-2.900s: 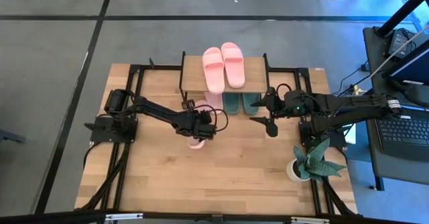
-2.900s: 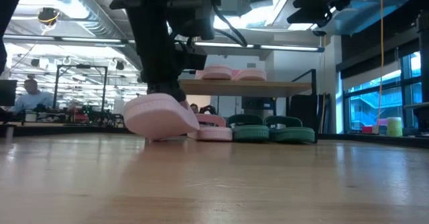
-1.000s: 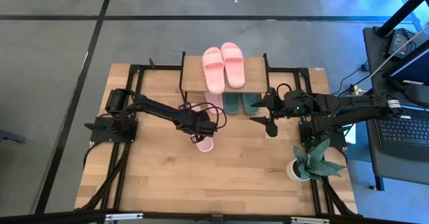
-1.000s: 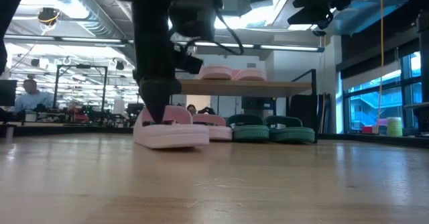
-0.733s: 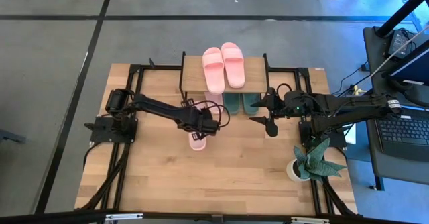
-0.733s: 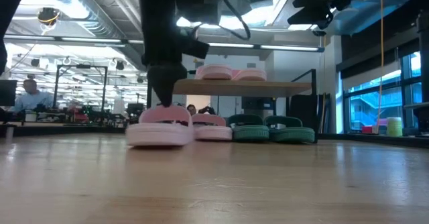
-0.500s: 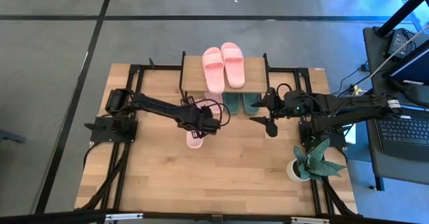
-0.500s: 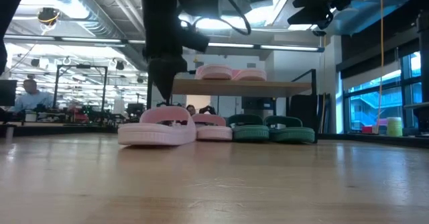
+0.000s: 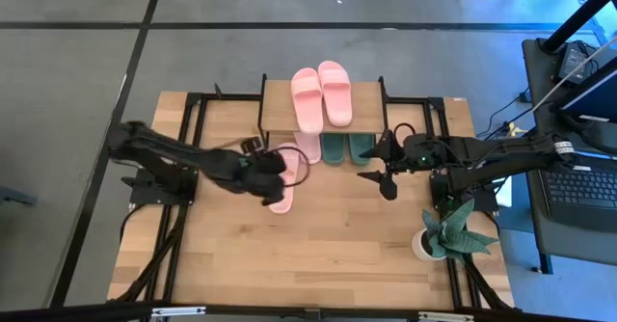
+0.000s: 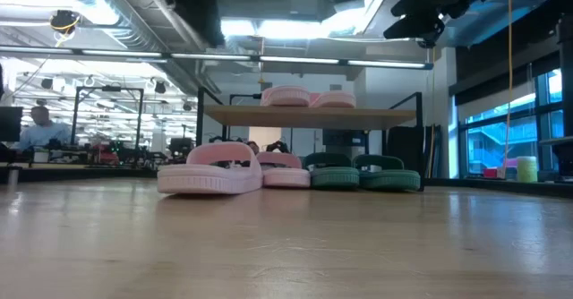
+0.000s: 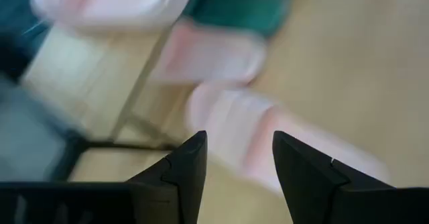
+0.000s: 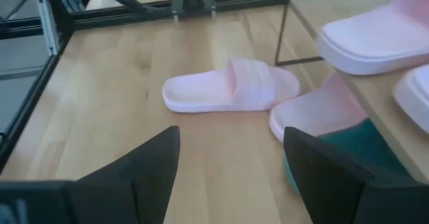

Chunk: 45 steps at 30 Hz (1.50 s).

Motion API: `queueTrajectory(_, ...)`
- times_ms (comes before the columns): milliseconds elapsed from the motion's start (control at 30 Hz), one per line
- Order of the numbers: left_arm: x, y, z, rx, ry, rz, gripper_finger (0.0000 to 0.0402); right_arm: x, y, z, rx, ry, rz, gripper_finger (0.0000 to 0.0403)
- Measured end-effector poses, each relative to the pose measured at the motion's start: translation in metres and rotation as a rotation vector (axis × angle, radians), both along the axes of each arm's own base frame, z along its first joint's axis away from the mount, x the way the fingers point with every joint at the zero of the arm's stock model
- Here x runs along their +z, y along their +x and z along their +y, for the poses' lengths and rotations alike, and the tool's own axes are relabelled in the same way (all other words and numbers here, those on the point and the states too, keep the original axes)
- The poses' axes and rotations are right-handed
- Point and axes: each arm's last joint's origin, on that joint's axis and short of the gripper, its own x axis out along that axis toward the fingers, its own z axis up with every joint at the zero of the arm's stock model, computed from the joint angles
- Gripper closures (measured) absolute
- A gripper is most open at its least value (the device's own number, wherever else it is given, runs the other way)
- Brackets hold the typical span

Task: Pick and place slides into the shelf
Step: Put the pink slipper under the shelf

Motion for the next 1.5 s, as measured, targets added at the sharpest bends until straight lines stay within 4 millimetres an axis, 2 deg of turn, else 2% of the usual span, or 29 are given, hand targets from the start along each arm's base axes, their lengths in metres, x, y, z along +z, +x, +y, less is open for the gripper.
queueTrajectory(100,0.016,-0.023,-0.009,-0.136,-0.084,-0.198,0.024,-0.002,0.008,0.004,0.021,-0.002,-0.015,0.0135)
queueTrajectory(233,0.017,-0.052,-0.014,-0.336,-0.213,-0.429,0.024,-0.006,0.021,0.011,0.059,-0.011,-0.044,0.0135)
queueTrajectory(333,-0.001,-0.066,-0.017,-0.489,-0.342,-0.549,0.024,-0.01,0.029,0.015,0.09,-0.01,-0.042,0.0135)
queueTrajectory(500,-0.057,-0.076,-0.026,-0.628,-0.494,-0.555,0.024,-0.02,0.036,0.017,0.096,-0.01,0.0,0.0135)
queueTrajectory(700,-0.103,-0.073,-0.043,-0.698,-0.608,-0.577,0.024,-0.026,0.041,0.017,0.071,0.033,0.022,0.0135)
queueTrajectory(967,-0.153,-0.054,-0.059,-0.663,-0.569,-0.423,0.024,-0.026,0.042,0.017,0.057,0.062,0.013,0.0135)
queueTrajectory(1133,-0.17,-0.045,-0.059,-0.588,-0.541,-0.371,0.024,-0.025,0.043,0.017,0.046,0.084,0.001,0.0135)
queueTrajectory(1333,-0.191,-0.04,-0.05,-0.49,-0.54,-0.304,0.024,-0.025,0.043,0.017,0.046,0.084,0.001,0.0135)
queueTrajectory(1500,-0.193,-0.036,-0.04,-0.421,-0.511,-0.321,0.024,-0.025,0.043,0.017,0.046,0.083,0.001,0.0135)
